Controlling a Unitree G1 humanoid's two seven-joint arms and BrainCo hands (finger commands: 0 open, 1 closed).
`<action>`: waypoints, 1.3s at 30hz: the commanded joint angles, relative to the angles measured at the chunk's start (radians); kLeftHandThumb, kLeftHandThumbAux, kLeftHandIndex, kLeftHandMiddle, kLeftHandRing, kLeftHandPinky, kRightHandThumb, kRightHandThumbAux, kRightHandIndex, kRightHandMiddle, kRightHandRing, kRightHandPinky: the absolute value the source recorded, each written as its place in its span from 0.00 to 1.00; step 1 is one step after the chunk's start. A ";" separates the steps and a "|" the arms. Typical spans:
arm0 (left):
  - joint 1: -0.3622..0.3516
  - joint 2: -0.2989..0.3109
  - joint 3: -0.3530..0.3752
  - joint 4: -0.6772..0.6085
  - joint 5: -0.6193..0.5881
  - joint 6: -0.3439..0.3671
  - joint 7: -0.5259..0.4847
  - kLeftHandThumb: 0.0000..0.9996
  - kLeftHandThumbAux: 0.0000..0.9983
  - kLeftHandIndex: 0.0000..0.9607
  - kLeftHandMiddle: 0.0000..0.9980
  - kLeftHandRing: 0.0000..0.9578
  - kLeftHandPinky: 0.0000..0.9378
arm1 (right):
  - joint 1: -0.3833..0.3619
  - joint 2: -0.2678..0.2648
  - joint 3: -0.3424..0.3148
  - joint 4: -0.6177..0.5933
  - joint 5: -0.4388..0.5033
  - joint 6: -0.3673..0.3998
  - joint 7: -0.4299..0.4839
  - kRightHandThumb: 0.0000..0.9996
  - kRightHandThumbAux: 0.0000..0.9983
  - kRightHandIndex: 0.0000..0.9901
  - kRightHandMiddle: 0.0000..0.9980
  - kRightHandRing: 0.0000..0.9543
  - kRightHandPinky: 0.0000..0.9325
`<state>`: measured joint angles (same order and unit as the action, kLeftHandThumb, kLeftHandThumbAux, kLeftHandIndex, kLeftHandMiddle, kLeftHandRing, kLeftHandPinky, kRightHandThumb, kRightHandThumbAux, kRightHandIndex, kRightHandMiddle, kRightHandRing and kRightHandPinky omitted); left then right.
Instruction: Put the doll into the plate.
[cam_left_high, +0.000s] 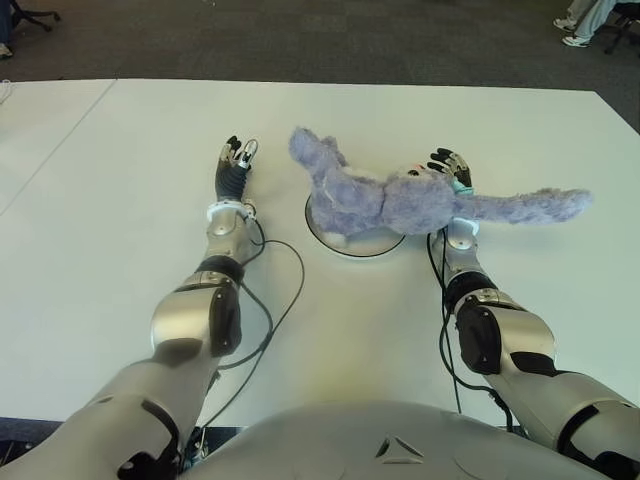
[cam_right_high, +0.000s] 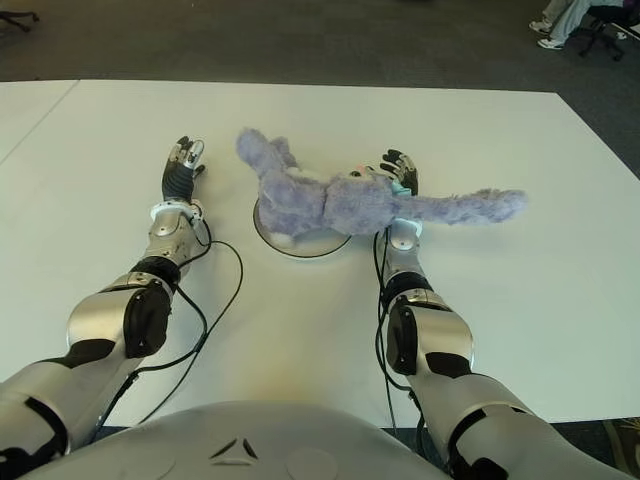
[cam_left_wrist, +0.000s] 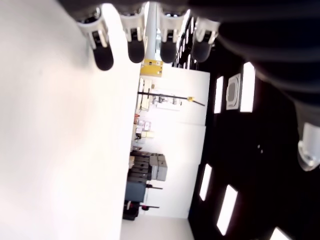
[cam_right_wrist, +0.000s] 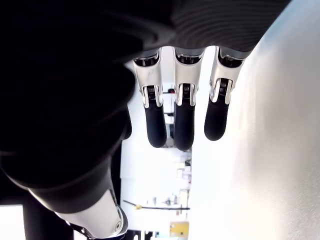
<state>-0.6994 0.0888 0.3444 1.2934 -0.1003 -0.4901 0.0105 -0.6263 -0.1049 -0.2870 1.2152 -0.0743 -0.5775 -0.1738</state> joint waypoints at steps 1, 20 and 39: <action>0.089 -0.085 0.044 0.056 -0.051 0.128 -0.021 0.00 0.47 0.00 0.02 0.00 0.00 | 0.231 0.086 -0.009 0.148 0.015 0.133 0.018 0.31 0.88 0.23 0.26 0.27 0.28; 0.178 -0.137 0.087 0.053 -0.080 0.101 -0.073 0.00 0.46 0.00 0.02 0.00 0.00 | 0.234 0.080 -0.014 0.146 0.017 0.129 0.029 0.28 0.88 0.22 0.24 0.26 0.27; 0.313 -0.170 -0.059 0.076 0.078 0.089 -0.142 0.00 0.50 0.00 0.00 0.00 0.00 | 0.242 0.081 -0.023 0.144 0.026 0.117 0.040 0.32 0.89 0.25 0.27 0.28 0.29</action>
<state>-0.6308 -0.0421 0.3364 1.2405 -0.0857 -0.5618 -0.1125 -0.6213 -0.1041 -0.2945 1.2150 -0.0702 -0.5776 -0.1452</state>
